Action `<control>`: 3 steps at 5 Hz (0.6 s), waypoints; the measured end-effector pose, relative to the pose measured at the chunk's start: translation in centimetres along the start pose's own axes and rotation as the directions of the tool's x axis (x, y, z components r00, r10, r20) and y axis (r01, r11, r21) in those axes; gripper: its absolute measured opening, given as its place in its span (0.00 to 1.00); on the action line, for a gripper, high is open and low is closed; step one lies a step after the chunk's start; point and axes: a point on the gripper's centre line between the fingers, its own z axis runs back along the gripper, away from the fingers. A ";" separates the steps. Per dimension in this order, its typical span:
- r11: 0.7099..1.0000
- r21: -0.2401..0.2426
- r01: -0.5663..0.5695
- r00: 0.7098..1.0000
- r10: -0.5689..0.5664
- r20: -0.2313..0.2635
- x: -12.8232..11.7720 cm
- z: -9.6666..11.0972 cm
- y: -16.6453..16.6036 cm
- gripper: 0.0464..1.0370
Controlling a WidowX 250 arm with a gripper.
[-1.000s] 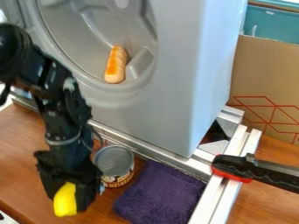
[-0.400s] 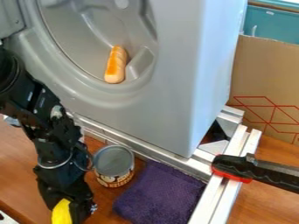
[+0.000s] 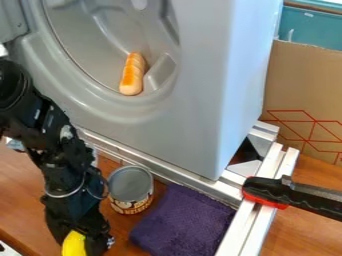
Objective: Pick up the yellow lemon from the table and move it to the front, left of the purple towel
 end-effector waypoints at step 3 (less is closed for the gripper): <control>0.999 -0.003 -0.038 0.998 0.038 0.051 0.8 0.8 0.1 0.97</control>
